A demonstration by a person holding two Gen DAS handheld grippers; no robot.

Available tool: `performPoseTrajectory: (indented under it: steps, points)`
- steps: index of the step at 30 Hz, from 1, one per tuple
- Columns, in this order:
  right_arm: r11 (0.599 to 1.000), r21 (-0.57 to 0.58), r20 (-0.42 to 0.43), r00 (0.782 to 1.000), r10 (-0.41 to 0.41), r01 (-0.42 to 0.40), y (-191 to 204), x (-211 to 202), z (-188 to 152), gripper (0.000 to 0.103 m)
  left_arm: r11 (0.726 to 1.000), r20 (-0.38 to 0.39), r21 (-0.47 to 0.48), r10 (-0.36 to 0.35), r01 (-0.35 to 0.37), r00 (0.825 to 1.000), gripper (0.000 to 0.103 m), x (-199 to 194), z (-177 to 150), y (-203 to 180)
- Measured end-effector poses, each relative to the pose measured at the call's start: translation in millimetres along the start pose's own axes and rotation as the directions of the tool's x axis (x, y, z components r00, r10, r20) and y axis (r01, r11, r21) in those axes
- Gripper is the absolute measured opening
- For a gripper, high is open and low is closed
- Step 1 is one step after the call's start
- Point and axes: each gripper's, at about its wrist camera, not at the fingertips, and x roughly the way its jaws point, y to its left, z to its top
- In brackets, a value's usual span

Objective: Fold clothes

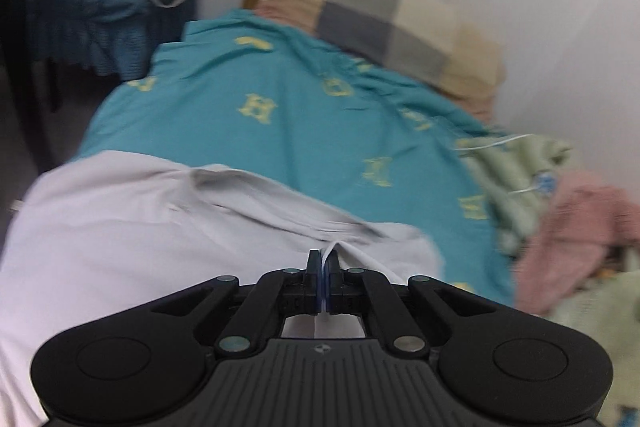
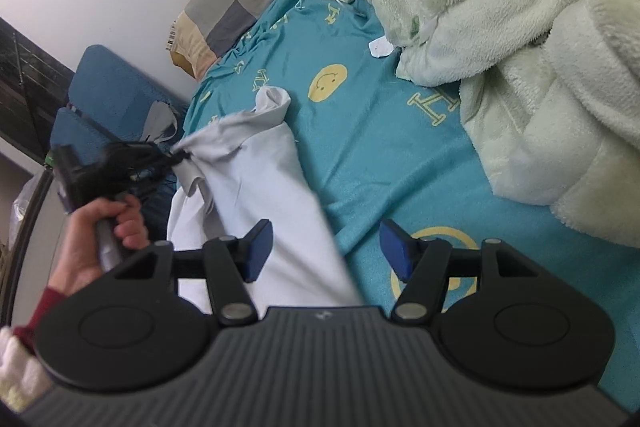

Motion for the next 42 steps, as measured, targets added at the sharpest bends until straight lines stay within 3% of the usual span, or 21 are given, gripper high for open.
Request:
performPoseTrajectory:
  steps: [3,6,9,12,17,22,25,28,31,33,35,39,42]
  points:
    - [1.000,-0.010,-0.010,1.000,-0.002,0.002,-1.4,5.1,1.0,0.063,0.997,-0.029,-0.003,0.075,-0.075,0.997,0.002,28.8,-9.2,13.7]
    - [0.999,-0.033,-0.033,0.999,-0.006,0.005,-1.1,11.7,0.3,0.063,0.998,-0.022,-0.014,0.053,-0.054,0.998,0.007,34.1,-24.4,20.9]
    - [0.997,-0.072,-0.057,0.998,-0.002,-0.002,3.8,17.1,-2.1,0.063,0.999,-0.007,-0.019,0.029,-0.029,1.000,0.022,18.7,-35.5,21.7]
    - [0.991,-0.131,-0.084,0.996,0.010,-0.021,13.5,20.0,-6.1,0.063,1.000,0.005,0.017,0.006,-0.006,1.000,0.039,-17.2,-51.7,17.1]
    - [0.973,-0.217,-0.083,0.995,0.056,-0.073,25.7,3.4,-9.6,0.063,0.994,0.014,0.101,-0.039,0.038,0.999,0.049,-108.8,-108.2,7.4]
    - [0.959,-0.256,-0.095,0.991,0.100,-0.121,26.8,-23.2,-13.7,0.063,0.991,-0.017,0.110,-0.074,0.075,0.997,0.051,-192.6,-188.0,-3.0]
    - [0.957,-0.257,-0.081,0.990,0.116,-0.133,25.9,-43.9,-16.7,0.063,0.984,-0.001,0.165,-0.072,0.071,0.997,0.051,-232.5,-235.9,-9.7]
    - [0.959,-0.247,-0.073,0.990,0.122,-0.136,24.3,-65.0,-22.0,0.063,0.974,0.048,0.219,-0.074,0.062,0.996,0.051,-263.1,-280.2,-15.1]
    - [0.953,-0.268,-0.036,0.990,0.133,-0.138,23.1,-93.4,-33.0,0.063,0.971,0.028,0.215,-0.117,0.108,0.993,0.051,-275.2,-314.2,-18.5]
    - [0.962,-0.238,0.000,0.991,0.137,-0.133,13.6,-112.1,-42.6,0.063,0.962,-0.036,0.198,-0.186,0.189,0.982,0.051,-271.9,-328.0,-25.3]
    - [0.971,-0.203,0.018,0.991,0.135,-0.129,3.3,-120.7,-46.3,0.063,0.946,-0.104,0.175,-0.258,0.273,0.960,0.051,-267.5,-340.8,-32.9]
    - [0.986,-0.120,0.027,0.993,0.116,-0.112,-17.2,-116.1,-37.4,0.063,0.902,-0.224,0.104,-0.390,0.420,0.893,0.051,-251.3,-363.9,-52.9]
    - [0.992,-0.044,0.021,0.993,0.119,-0.118,-30.1,-106.7,-30.3,0.063,0.880,-0.316,0.074,-0.425,0.468,0.849,0.048,-232.0,-382.2,-71.6]
